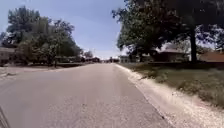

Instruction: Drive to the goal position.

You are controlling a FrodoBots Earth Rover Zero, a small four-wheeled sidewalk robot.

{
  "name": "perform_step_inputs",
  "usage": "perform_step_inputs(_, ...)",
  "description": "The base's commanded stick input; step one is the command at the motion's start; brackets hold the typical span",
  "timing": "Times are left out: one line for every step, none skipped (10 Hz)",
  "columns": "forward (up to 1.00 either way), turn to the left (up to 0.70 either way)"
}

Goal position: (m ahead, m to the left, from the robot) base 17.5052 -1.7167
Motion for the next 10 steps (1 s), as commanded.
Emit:
perform_step_inputs(0.70,0.00)
perform_step_inputs(0.70,0.00)
perform_step_inputs(0.70,0.00)
perform_step_inputs(0.70,0.00)
perform_step_inputs(0.70,0.00)
perform_step_inputs(0.70,0.00)
perform_step_inputs(0.70,0.00)
perform_step_inputs(0.70,0.00)
perform_step_inputs(0.70,0.00)
perform_step_inputs(0.70,0.00)
